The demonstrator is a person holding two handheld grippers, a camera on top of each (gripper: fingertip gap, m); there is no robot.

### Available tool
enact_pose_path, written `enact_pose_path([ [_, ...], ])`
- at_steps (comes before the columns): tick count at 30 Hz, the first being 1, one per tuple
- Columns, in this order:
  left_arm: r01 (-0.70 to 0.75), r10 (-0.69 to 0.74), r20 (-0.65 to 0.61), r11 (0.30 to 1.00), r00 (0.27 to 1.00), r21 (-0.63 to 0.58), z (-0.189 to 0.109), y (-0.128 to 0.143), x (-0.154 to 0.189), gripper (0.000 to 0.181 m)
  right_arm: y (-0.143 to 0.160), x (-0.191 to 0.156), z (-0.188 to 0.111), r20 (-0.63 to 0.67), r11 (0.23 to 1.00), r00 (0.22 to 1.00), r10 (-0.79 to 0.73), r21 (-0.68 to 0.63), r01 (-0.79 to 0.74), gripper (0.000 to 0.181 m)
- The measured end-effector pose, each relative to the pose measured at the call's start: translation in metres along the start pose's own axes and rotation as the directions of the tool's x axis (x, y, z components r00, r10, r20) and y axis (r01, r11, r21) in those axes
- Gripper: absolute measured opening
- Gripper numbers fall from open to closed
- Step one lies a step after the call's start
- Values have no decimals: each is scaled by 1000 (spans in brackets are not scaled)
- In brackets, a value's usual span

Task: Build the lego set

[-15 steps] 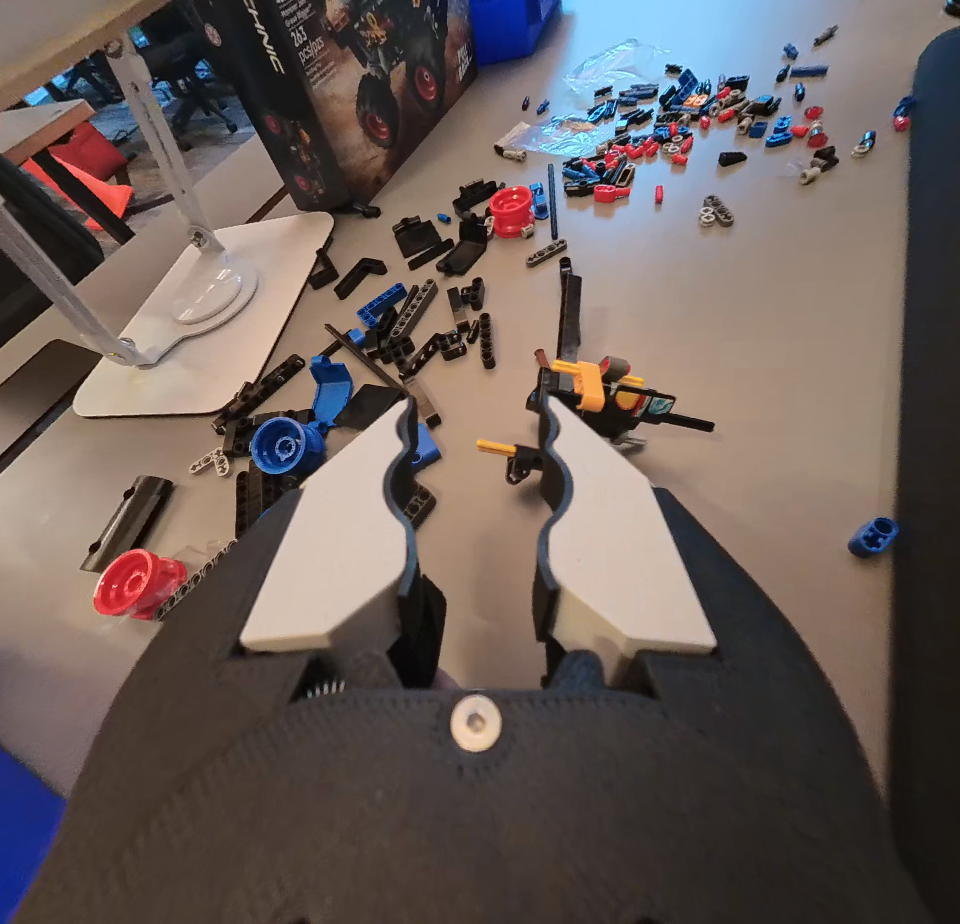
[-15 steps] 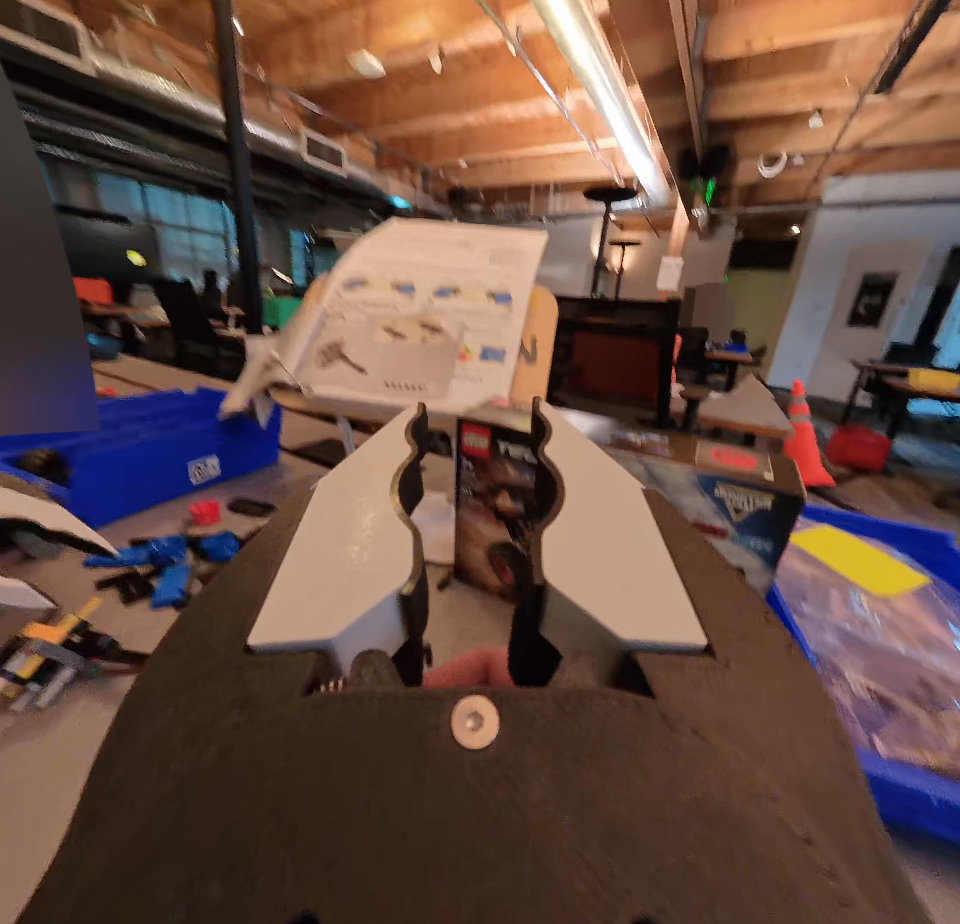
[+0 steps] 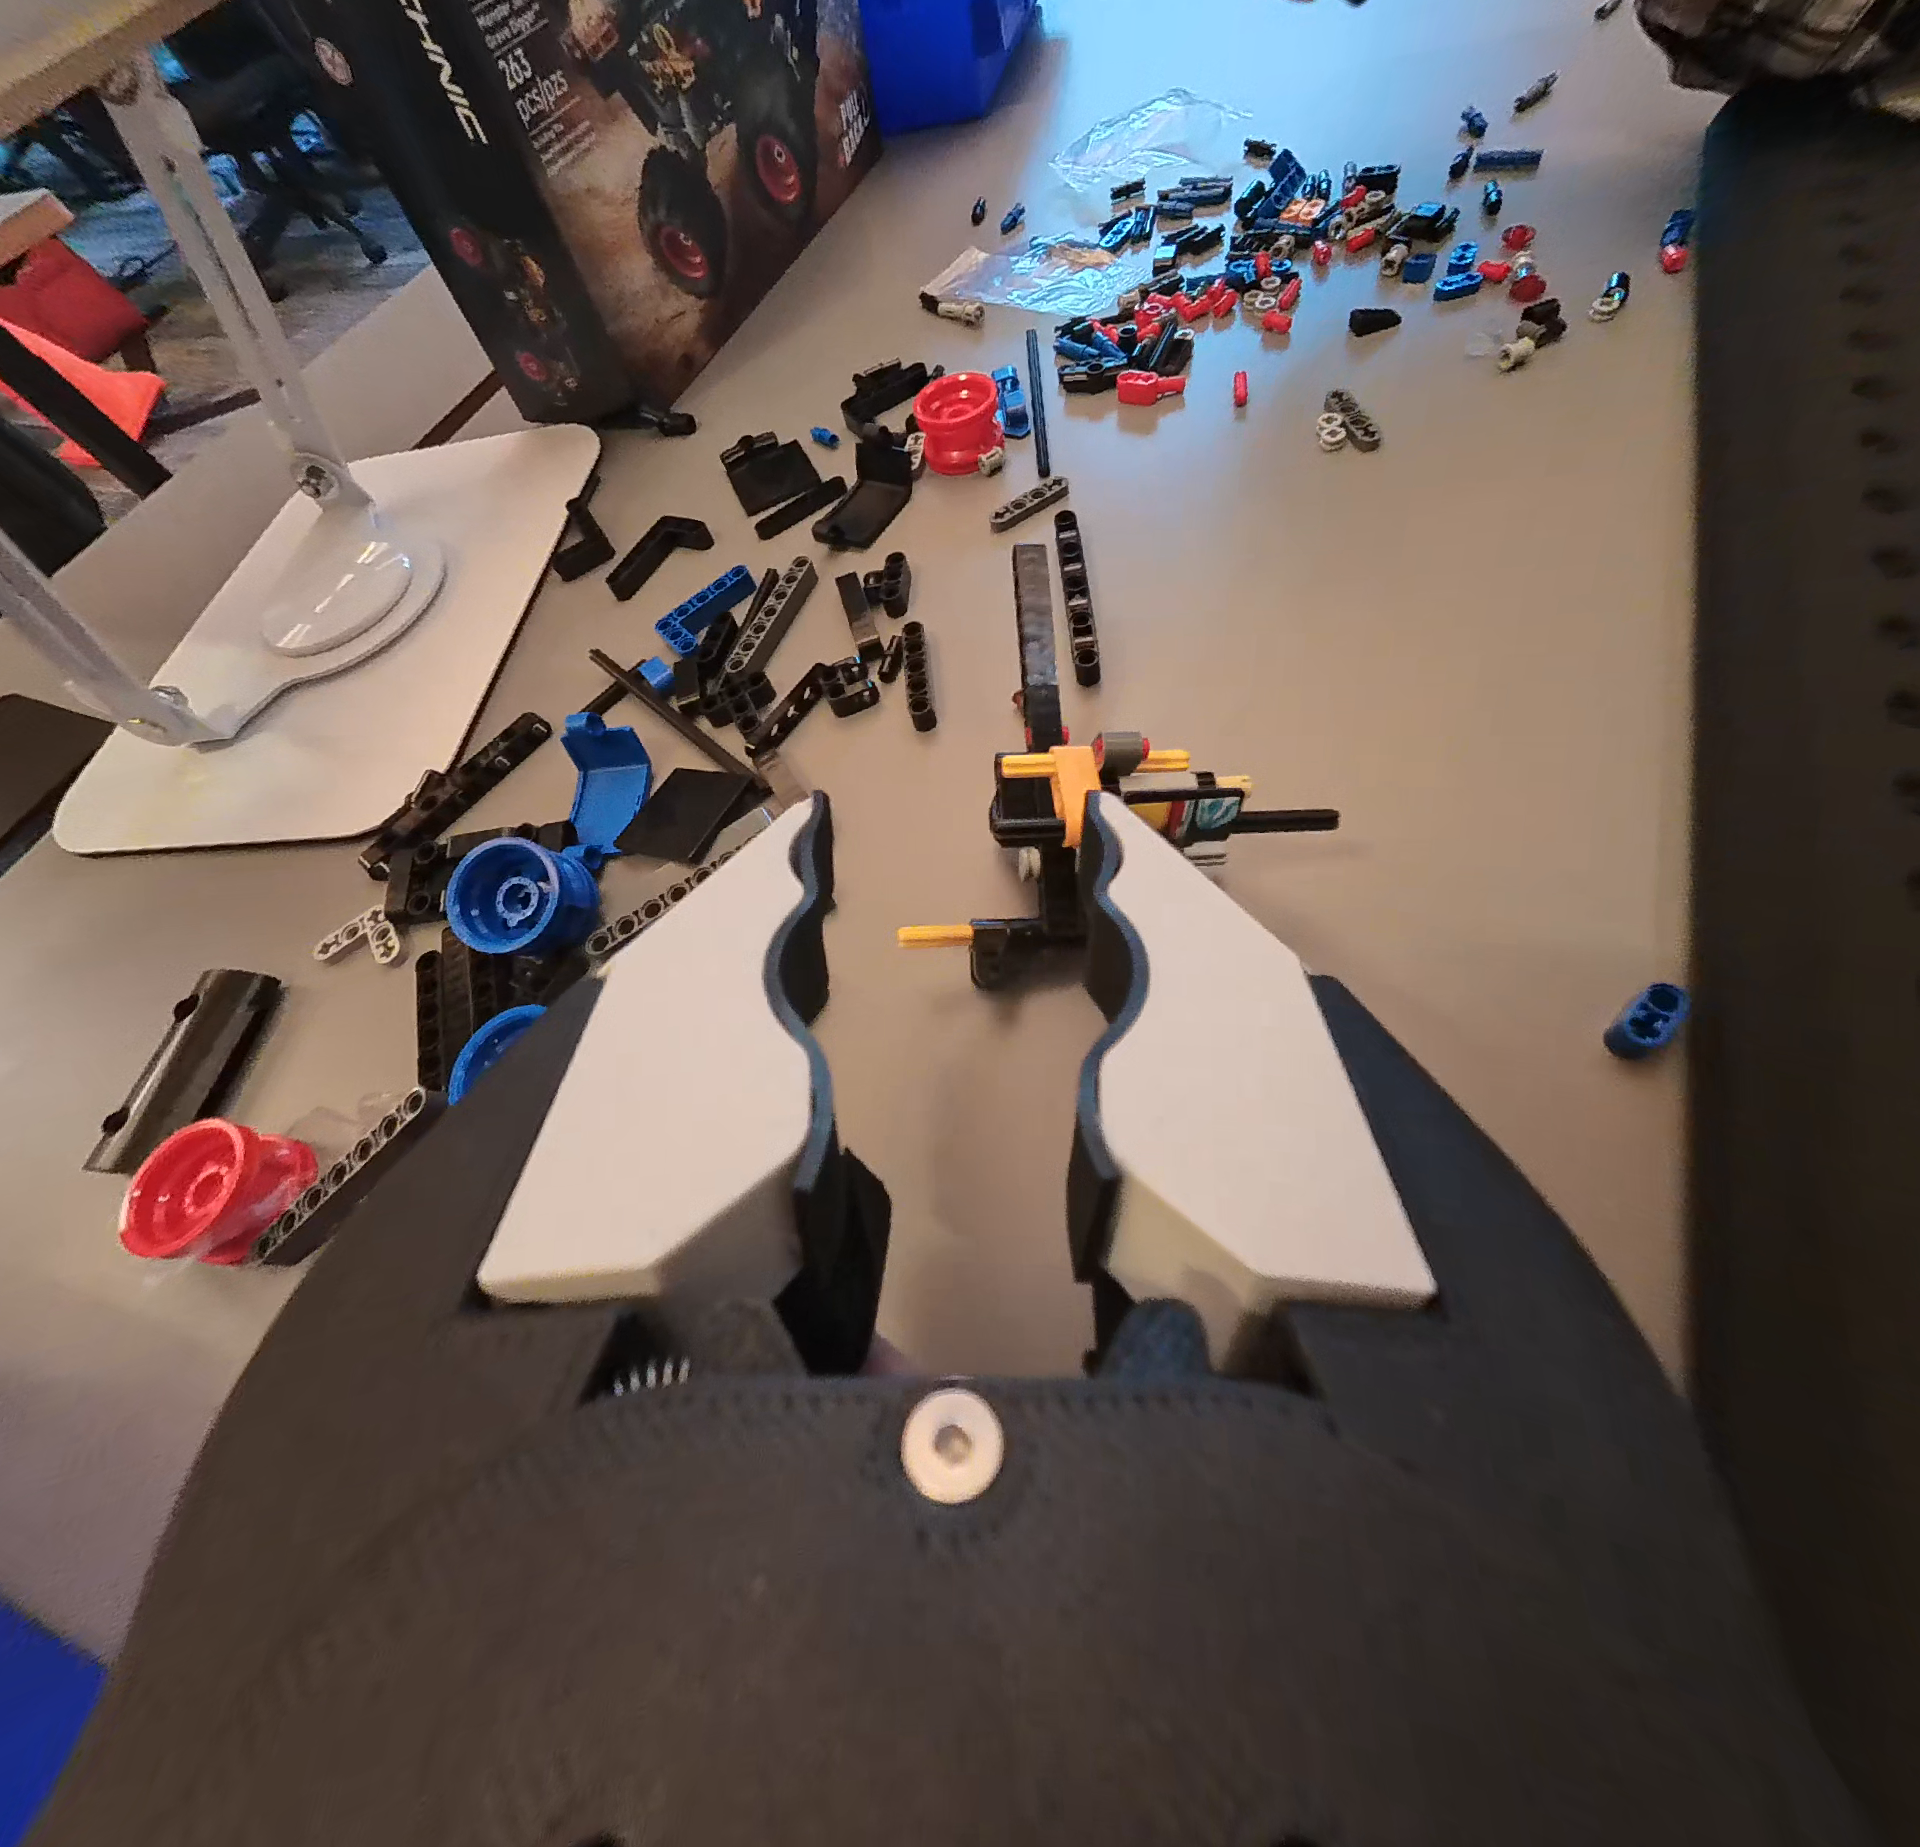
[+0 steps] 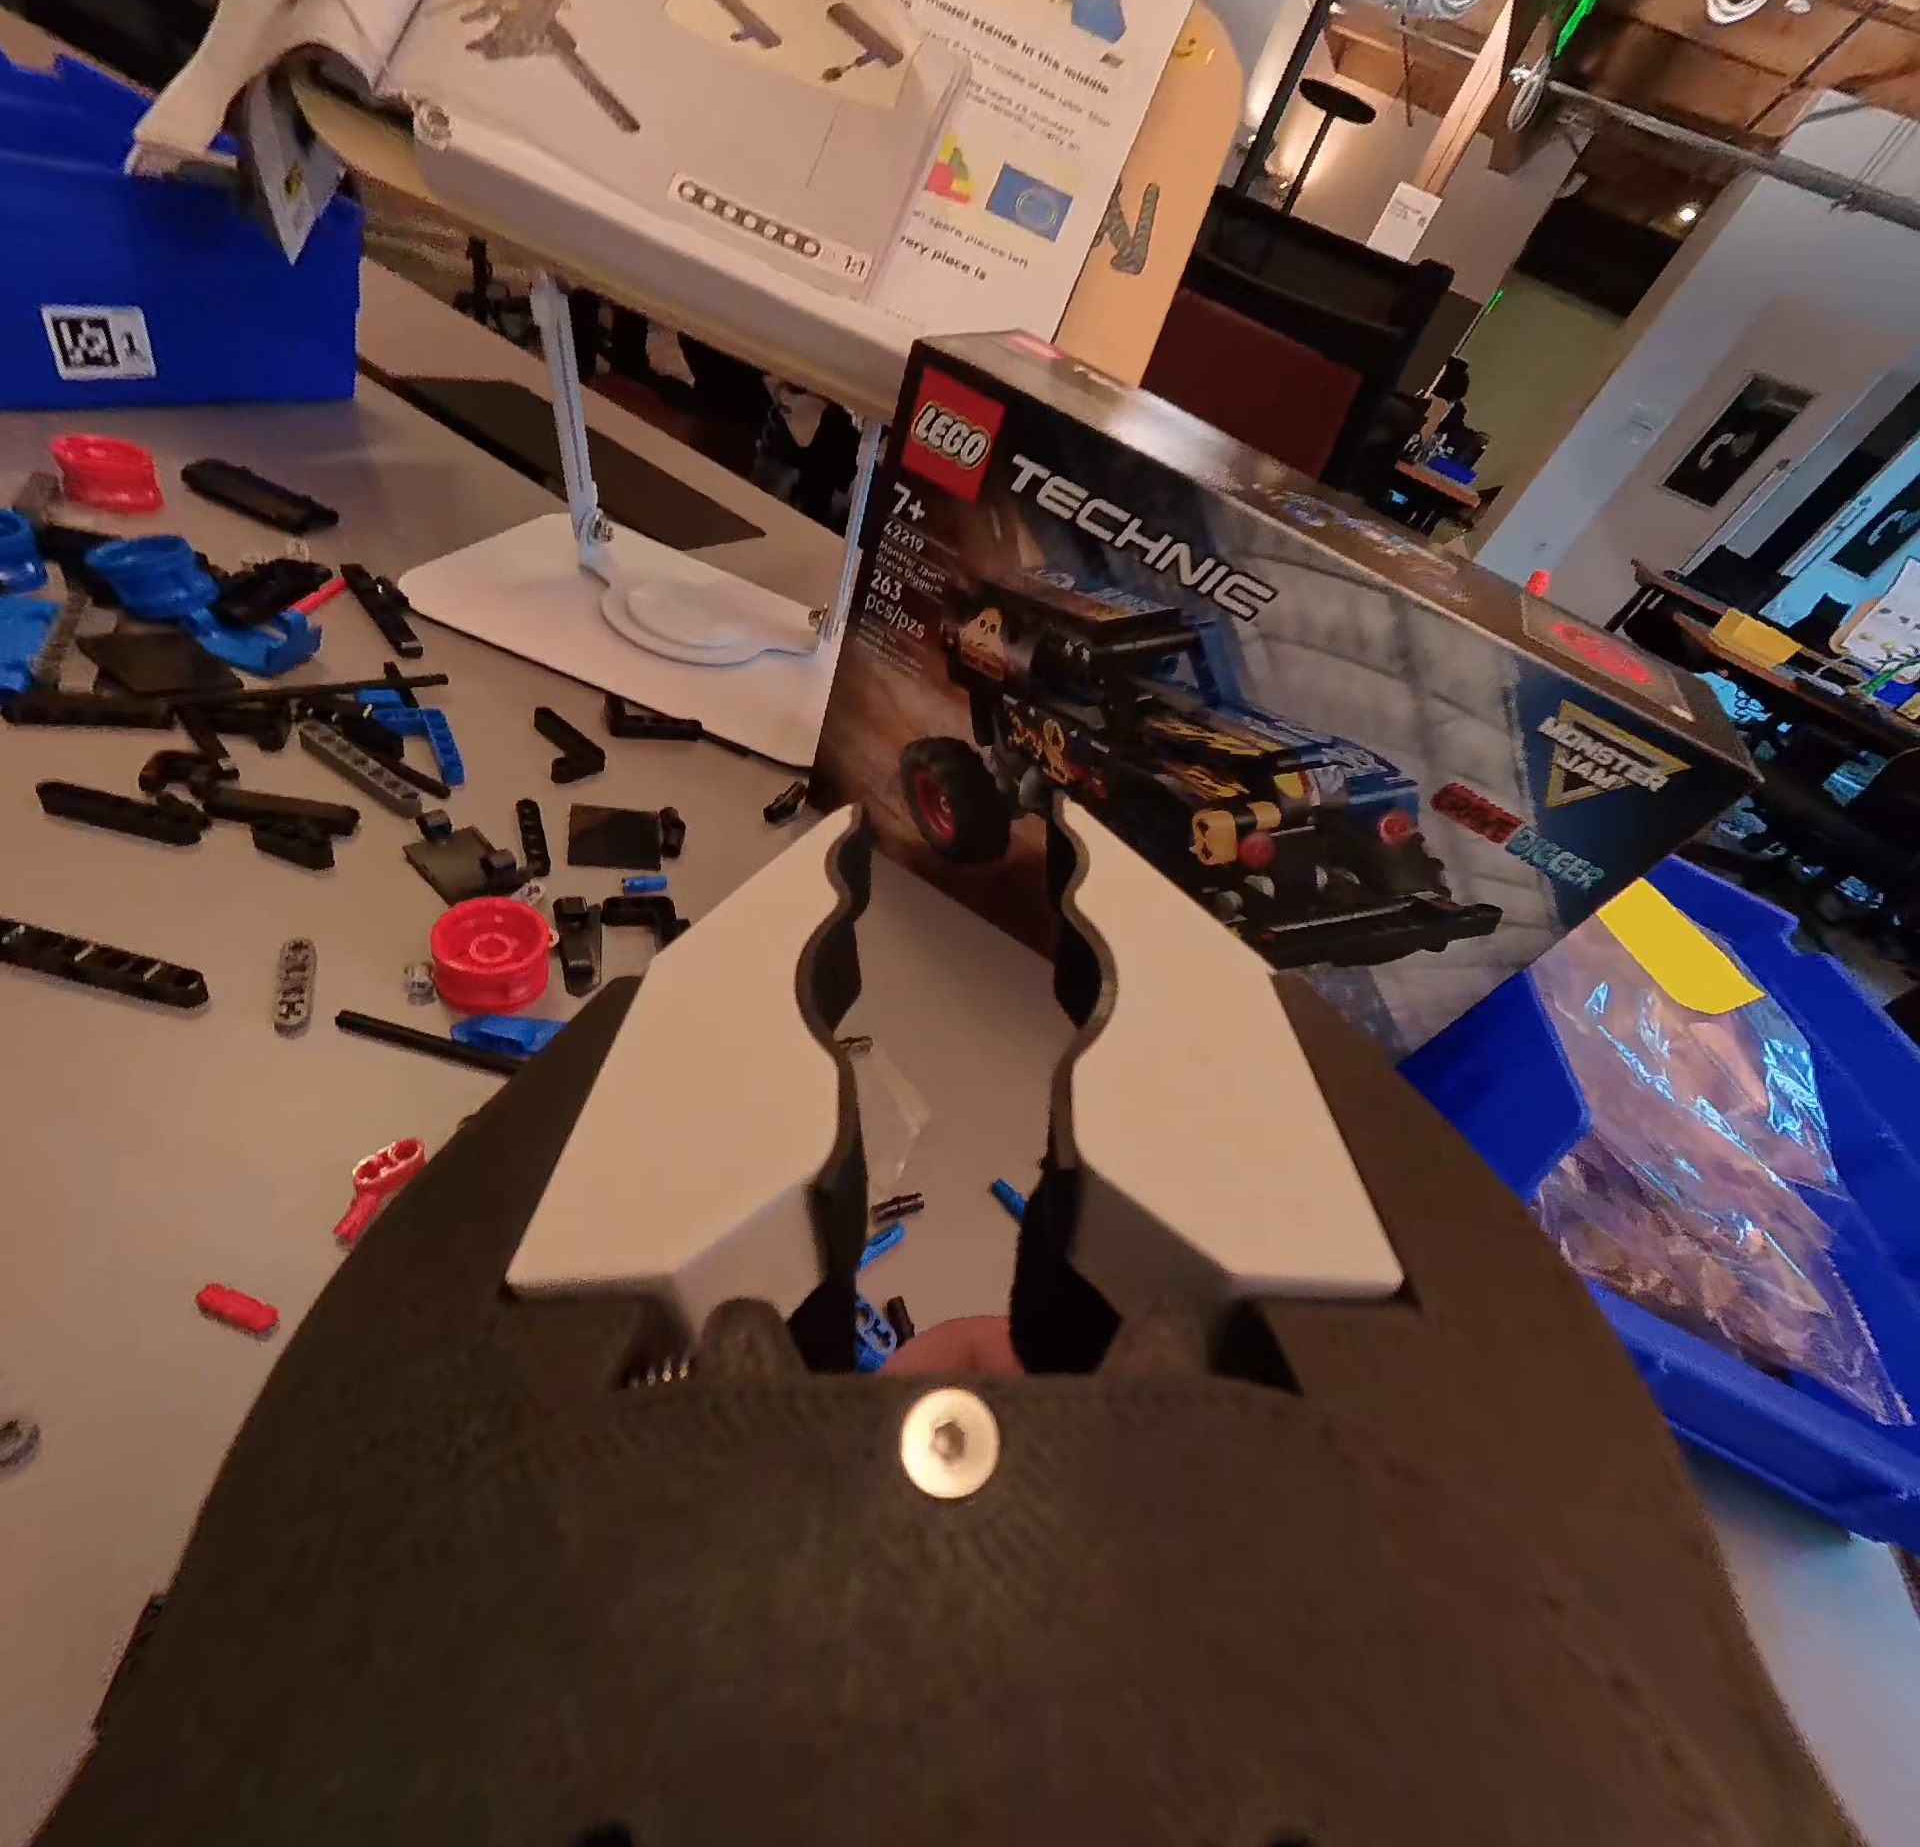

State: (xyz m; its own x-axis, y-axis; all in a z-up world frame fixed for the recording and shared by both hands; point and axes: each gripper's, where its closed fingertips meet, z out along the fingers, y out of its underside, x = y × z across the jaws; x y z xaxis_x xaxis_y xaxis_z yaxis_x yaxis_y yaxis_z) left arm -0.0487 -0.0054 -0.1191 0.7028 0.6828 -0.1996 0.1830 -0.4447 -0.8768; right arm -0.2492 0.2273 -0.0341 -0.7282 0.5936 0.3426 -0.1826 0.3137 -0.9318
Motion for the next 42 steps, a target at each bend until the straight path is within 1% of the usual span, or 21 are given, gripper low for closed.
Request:
enact_pose_path([
  [2,2,-2,-10,1000,1000,-6,-2,1,1,46,2,-4,2,10,1000,1000,-17,-10,17,31],
  [5,18,-21,-60,999,998,-48,-5,9,8,49,5,-8,4,27,999,999,-28,-25,29,31],
  [9,-6,0,-90,997,996,-71,-5,12,16,49,14,-12,8,41,997,998,-55,-57,58,31],
  [15,-40,30,-71,991,997,-132,1,24,15,49,18,-23,12,77,992,992,-99,-74,105,32],
  [19,-52,41,-79,988,996,-145,5,26,18,48,21,-30,14,103,989,988,-116,-83,125,32],
  [23,-72,54,-94,977,994,-199,10,35,23,48,23,-35,16,118,987,985,-124,-91,135,32],
  [29,-81,56,-110,967,992,-240,15,42,27,47,29,-40,19,138,984,982,-128,-109,143,32],
  [37,-54,34,-77,961,996,-270,13,47,20,44,32,-53,21,187,976,968,-165,-112,188,32],
  [39,-47,29,-67,961,997,-274,13,48,18,41,32,-56,21,196,974,966,-171,-113,195,32],
  [42,-40,24,-60,960,998,-276,12,50,16,31,33,-57,20,200,971,963,-181,-118,207,32],
])
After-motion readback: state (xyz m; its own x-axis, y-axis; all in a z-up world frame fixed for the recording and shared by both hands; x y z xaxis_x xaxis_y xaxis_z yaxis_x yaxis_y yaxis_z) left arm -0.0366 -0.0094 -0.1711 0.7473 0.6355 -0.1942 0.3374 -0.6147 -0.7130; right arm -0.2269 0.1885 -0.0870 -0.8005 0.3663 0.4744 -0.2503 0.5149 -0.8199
